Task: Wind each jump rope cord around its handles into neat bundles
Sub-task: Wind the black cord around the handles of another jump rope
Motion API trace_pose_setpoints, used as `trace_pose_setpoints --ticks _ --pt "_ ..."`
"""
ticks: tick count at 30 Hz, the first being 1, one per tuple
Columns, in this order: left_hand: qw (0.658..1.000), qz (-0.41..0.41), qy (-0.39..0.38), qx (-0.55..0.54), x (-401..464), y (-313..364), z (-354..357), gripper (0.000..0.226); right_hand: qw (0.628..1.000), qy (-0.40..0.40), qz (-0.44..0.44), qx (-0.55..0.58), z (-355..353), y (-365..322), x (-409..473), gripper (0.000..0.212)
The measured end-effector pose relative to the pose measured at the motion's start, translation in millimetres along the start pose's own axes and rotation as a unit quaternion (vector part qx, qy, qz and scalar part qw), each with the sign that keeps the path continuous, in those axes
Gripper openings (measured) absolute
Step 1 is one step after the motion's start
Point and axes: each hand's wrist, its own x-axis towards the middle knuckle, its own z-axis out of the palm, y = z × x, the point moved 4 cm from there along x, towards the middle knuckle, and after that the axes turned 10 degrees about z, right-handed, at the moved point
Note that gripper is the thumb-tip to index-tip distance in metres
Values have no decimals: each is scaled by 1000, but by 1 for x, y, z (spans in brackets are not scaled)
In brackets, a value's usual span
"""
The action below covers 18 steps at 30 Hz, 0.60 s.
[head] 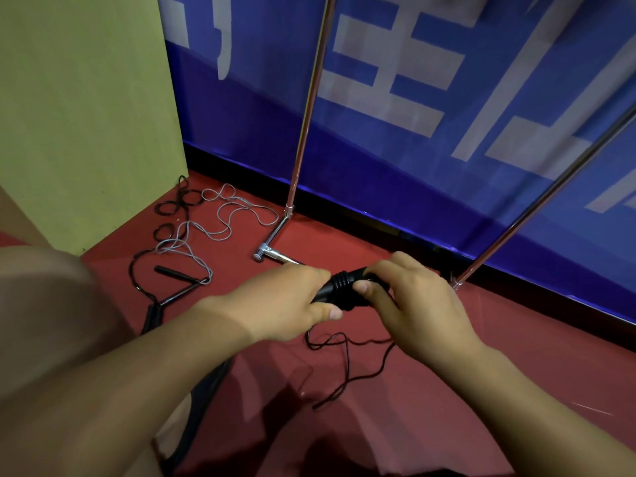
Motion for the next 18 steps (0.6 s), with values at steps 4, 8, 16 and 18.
trace_pose_setpoints --ticks 4,8,16,18 --pt "998 22 -32 40 -6 6 -2 33 999 34 35 -22 -9 3 4 43" --pt "998 49 -48 5 -11 11 0 32 994 0 107 32 -14 12 11 54" --pt "940 131 -130 -288 -12 36 3 19 826 -202 173 496 -6 20 18 20" --pt "929 138 -130 -318 -11 39 3 10 816 -223 176 504 0 21 18 24"
